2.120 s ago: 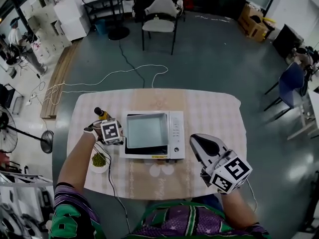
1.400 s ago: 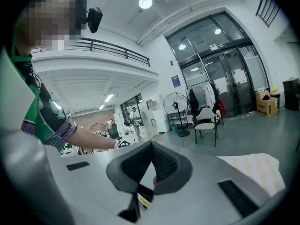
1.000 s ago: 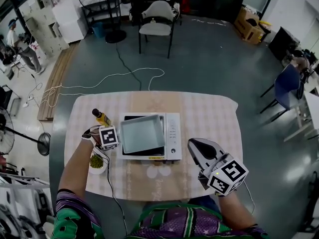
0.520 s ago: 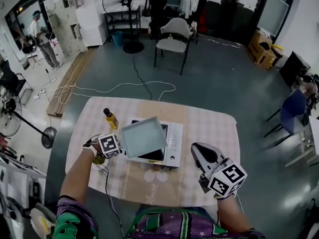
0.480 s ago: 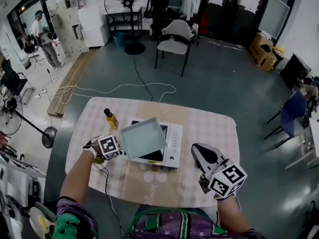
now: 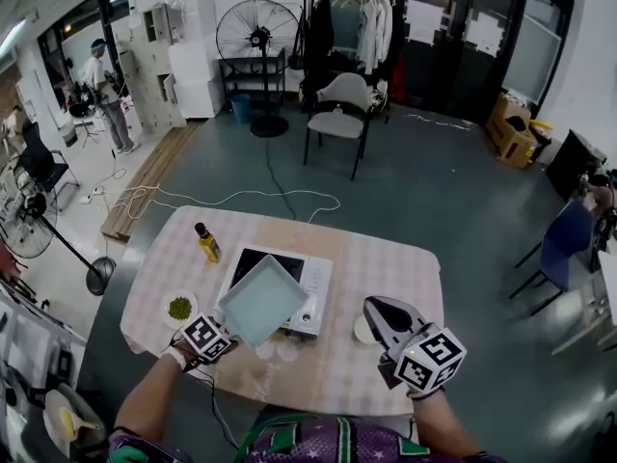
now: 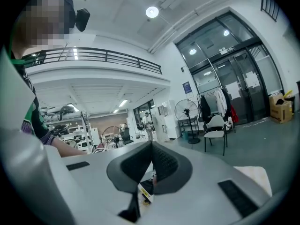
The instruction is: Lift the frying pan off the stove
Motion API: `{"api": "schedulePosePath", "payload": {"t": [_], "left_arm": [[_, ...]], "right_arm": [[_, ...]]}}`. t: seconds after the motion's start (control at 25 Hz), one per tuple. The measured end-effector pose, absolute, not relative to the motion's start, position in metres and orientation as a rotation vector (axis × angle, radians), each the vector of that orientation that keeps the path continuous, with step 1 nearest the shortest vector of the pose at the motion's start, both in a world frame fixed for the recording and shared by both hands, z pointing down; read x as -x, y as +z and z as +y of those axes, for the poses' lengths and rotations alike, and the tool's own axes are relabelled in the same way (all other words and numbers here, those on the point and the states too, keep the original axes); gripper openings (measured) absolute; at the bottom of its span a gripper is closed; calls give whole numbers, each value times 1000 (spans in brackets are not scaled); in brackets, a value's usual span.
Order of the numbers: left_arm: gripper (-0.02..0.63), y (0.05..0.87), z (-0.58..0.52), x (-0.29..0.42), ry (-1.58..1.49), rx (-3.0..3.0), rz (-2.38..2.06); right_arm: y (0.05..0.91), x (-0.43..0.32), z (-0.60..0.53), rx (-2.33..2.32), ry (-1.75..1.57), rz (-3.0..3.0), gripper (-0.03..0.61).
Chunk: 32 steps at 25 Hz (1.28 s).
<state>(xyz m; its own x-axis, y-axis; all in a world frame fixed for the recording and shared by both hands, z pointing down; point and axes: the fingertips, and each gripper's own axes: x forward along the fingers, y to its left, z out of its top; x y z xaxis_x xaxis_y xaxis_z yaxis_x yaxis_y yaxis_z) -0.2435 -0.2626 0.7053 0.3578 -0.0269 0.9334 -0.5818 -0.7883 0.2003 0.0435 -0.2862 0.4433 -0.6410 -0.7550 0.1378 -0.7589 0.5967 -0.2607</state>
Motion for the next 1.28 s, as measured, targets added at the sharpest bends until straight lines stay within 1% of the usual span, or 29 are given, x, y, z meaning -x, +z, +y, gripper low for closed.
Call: {"api": "schedulePosePath", "payload": {"t": [0.16,0.28,0.44,0.6,1.04,1.28], "left_arm": [[149,696,-240,216,1284,-2116,-720],[149,679,-231,189,1100,-2115,-837],[149,638,-229,157,887,-2156,-957],[149,589,-236,131,735,-2207,-1063],[149,513,-265,108,628,-2289,-1374],[149,480,-266,107,519,-2333,-1477]], "right_arm": [[440,-65,-272,-1329,442,-2798,8],[437,-83,-265,-1347,419,-2785,8],[436,-107,-263,-1422,414,-2744,8],[432,-128,-265,-1483,417,-2709,8],[435,-165,-273,-1639,436,-2605,8],[415,-166,-267,-1712,361,-2620,8]]}}
